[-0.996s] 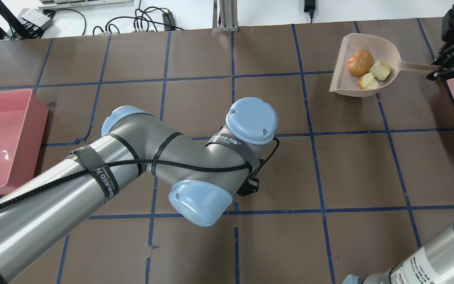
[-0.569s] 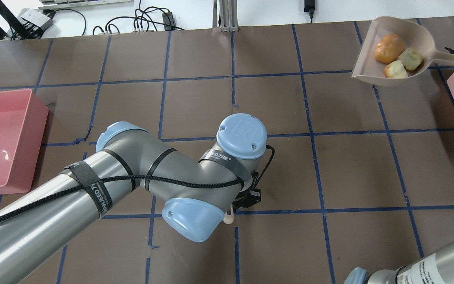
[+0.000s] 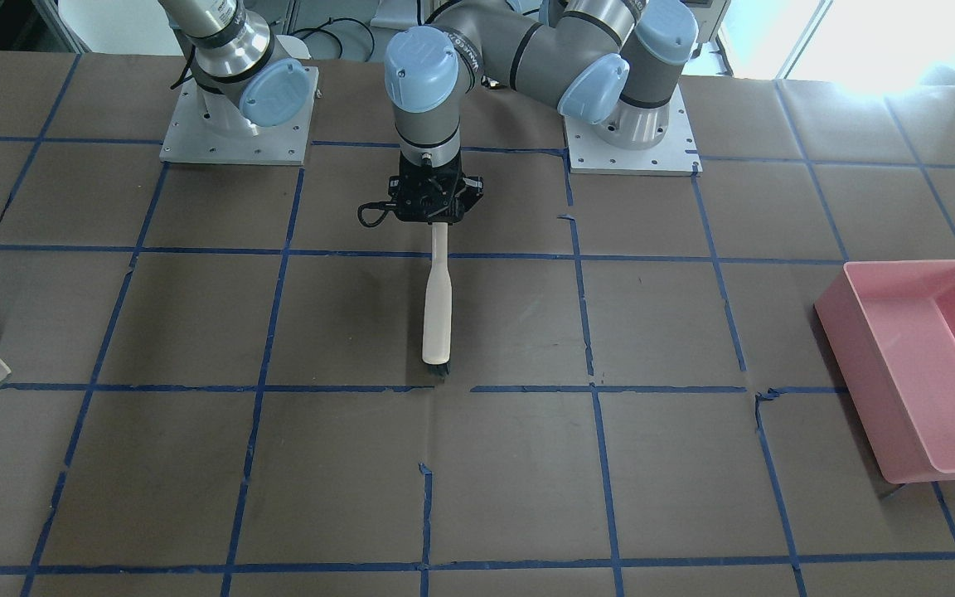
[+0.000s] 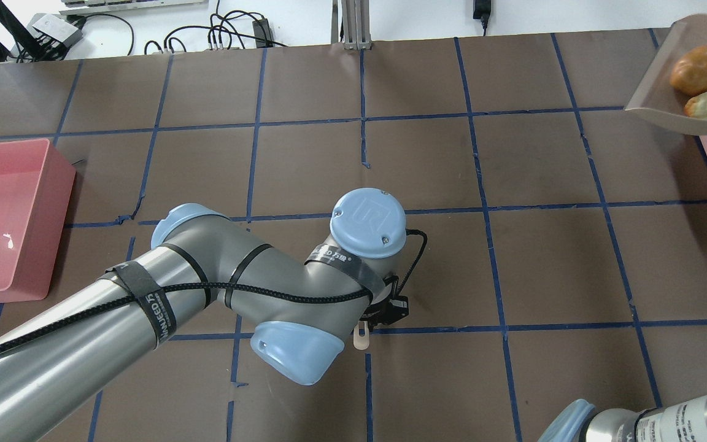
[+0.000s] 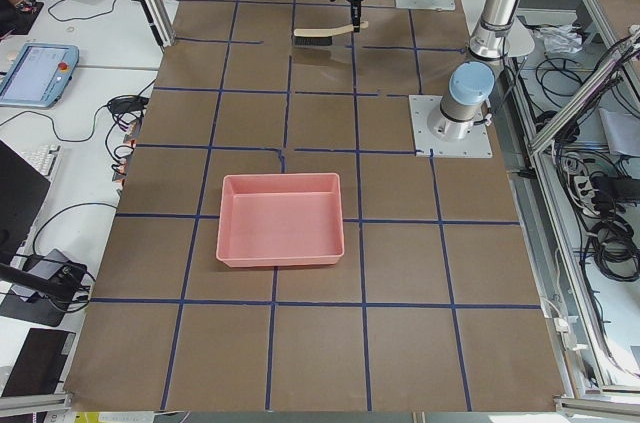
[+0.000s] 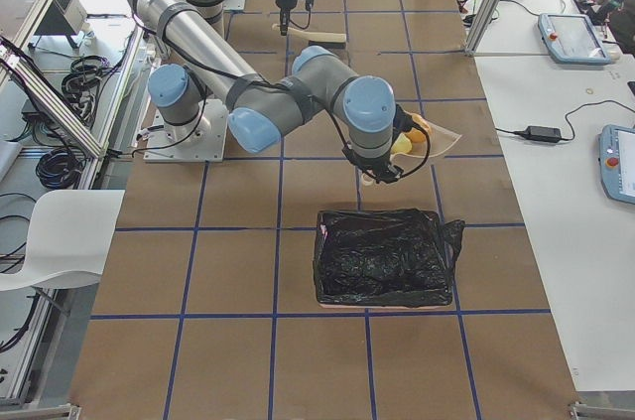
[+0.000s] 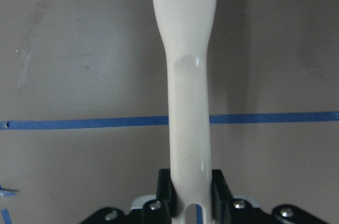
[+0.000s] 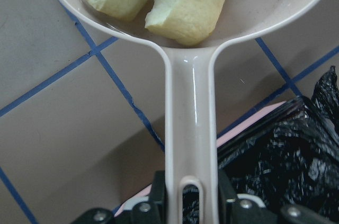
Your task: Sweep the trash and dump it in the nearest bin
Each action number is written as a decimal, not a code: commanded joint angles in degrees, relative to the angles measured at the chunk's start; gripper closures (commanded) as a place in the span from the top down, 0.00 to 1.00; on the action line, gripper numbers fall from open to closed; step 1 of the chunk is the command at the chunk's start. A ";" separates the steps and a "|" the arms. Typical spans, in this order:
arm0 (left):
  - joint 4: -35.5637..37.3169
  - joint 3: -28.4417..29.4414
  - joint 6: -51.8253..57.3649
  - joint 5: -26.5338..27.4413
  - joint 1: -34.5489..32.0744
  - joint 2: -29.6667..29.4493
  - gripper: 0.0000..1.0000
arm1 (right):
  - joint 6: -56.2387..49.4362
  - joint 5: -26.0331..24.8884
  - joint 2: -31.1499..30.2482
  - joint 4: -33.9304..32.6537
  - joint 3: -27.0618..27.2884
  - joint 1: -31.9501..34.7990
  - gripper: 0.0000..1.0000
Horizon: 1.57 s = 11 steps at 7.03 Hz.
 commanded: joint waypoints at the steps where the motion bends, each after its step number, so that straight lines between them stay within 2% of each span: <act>1: 2.79 -1.47 1.67 -0.07 0.50 0.03 0.00 | -0.45 -0.09 -0.74 0.40 -0.49 -6.96 0.00; 3: 2.00 -1.56 1.76 -1.38 0.59 -0.15 0.03 | -2.46 0.27 -0.65 1.00 -1.54 -13.98 0.00; 4: 2.00 -1.56 1.85 -1.30 0.59 -0.15 0.10 | -4.39 0.09 -0.65 1.10 -1.72 -18.29 0.00; 5: 2.00 -1.56 1.85 -1.30 0.59 -0.15 0.10 | -6.85 0.26 0.31 -0.12 -1.98 -20.33 0.00; 6: 1.83 -1.56 1.68 -1.13 0.59 -0.23 0.20 | -7.04 -0.26 2.75 -1.18 -3.38 -20.70 0.00; 8: 1.82 -1.56 0.88 -0.95 0.59 -1.20 0.37 | -7.05 -2.62 8.63 -2.33 -10.65 -21.14 0.00; 9: 1.82 -1.56 1.06 -0.86 0.51 -1.03 0.41 | -7.31 -3.85 10.76 -2.59 -13.21 -21.14 0.00; 10: 1.82 -1.56 1.32 -0.78 0.59 -1.11 0.52 | -8.18 -5.87 11.21 -3.20 -13.85 -21.14 0.00; 11: 1.91 -1.38 1.50 -0.69 0.59 -1.11 0.51 | -8.80 -7.02 11.22 -6.08 -13.59 -21.05 0.00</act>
